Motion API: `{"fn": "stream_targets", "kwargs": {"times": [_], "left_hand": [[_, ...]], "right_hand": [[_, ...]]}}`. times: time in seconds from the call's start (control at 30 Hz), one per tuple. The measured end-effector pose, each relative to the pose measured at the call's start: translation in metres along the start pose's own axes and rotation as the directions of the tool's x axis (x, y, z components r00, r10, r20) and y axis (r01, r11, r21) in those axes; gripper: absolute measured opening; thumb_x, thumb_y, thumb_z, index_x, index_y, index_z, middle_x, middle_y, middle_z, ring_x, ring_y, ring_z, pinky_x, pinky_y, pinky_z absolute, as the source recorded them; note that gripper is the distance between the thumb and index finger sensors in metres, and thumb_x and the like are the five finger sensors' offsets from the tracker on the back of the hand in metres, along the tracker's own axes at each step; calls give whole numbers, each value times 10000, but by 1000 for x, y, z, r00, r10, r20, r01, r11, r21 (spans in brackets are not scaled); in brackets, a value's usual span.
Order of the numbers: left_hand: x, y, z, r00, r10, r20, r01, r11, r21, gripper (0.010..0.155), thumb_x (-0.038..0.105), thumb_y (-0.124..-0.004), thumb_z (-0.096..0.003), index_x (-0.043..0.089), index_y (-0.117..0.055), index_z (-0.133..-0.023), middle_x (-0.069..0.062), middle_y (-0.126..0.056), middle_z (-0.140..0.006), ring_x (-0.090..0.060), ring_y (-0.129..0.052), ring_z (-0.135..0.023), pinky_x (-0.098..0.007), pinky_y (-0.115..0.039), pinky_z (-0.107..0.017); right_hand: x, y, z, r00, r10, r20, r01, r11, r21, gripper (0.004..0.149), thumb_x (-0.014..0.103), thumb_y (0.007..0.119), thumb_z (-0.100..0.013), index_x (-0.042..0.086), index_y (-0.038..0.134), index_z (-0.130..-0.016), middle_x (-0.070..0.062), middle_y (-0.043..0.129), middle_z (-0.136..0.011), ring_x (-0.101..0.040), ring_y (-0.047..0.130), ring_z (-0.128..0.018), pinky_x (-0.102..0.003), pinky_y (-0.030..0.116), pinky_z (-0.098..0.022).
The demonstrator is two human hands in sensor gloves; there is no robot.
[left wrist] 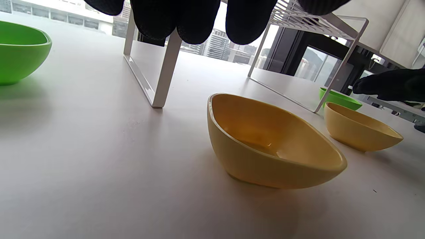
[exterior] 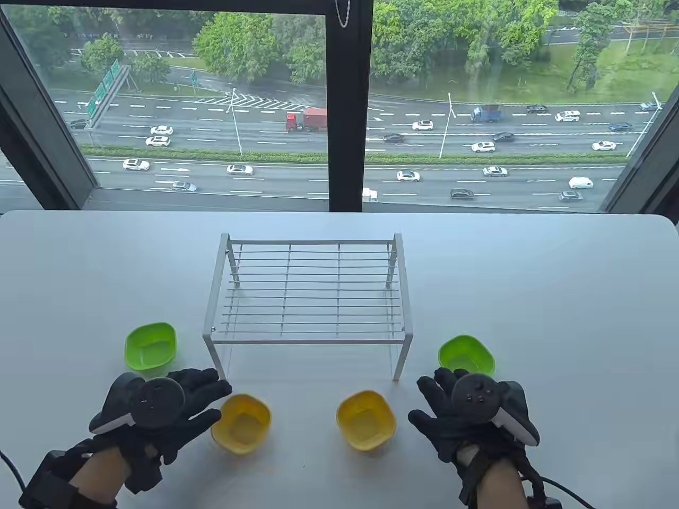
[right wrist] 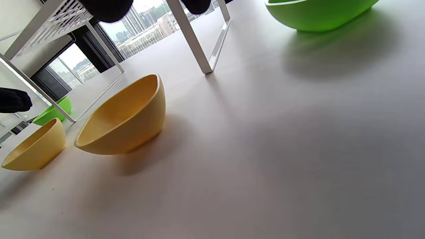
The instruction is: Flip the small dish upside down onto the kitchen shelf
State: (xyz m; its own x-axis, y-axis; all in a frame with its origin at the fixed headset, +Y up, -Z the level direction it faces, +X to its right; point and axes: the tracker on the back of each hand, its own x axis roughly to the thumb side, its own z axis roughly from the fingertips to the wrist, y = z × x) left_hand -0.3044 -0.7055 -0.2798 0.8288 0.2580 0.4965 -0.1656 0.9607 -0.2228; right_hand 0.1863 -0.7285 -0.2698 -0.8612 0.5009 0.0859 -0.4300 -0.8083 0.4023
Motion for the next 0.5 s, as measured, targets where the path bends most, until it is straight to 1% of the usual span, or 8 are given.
{"fn": "stream_targets", "kwargs": {"times": [0.1,0.23,0.33,0.5], "left_hand": [[3,-2,-1,1000,3,28,-3,1000,-3,643,555,-621,-449,249,-748,-1000,-112,-750,-1079,-411,-753,-954,-619,-633,-730],[11,-2,-1,998,1,70,-2,1000,13,634,553,-636,-448,250,-762,-990,-94,-758,-1077,-408,-751,-954,-616,-632,-733],[17,-4,-1,995,-11,99,12,1000,-11,634,562,-651,-446,263,-753,-996,-74,-728,-1101,-404,-707,-985,-616,-605,-749],[19,-12,-2,993,-41,114,51,996,-80,676,597,-672,-432,277,-710,-1027,-45,-639,-1161,-412,-564,-1065,-630,-525,-781]], "right_hand": [[1,0,2,1000,-13,5,13,1000,-8,767,628,668,-525,218,413,-1121,-165,256,-1200,-454,140,-1066,-724,135,-686],[2,-2,3,1000,-16,19,17,999,-33,764,627,669,-523,215,428,-1118,-167,275,-1198,-454,159,-1067,-725,142,-687],[2,-1,2,1000,-14,20,14,999,-32,760,626,670,-523,216,433,-1117,-171,273,-1197,-453,160,-1069,-723,143,-690],[2,-1,2,1000,-17,21,18,999,-36,760,624,671,-522,214,434,-1117,-171,271,-1196,-455,160,-1067,-723,142,-690]]}}
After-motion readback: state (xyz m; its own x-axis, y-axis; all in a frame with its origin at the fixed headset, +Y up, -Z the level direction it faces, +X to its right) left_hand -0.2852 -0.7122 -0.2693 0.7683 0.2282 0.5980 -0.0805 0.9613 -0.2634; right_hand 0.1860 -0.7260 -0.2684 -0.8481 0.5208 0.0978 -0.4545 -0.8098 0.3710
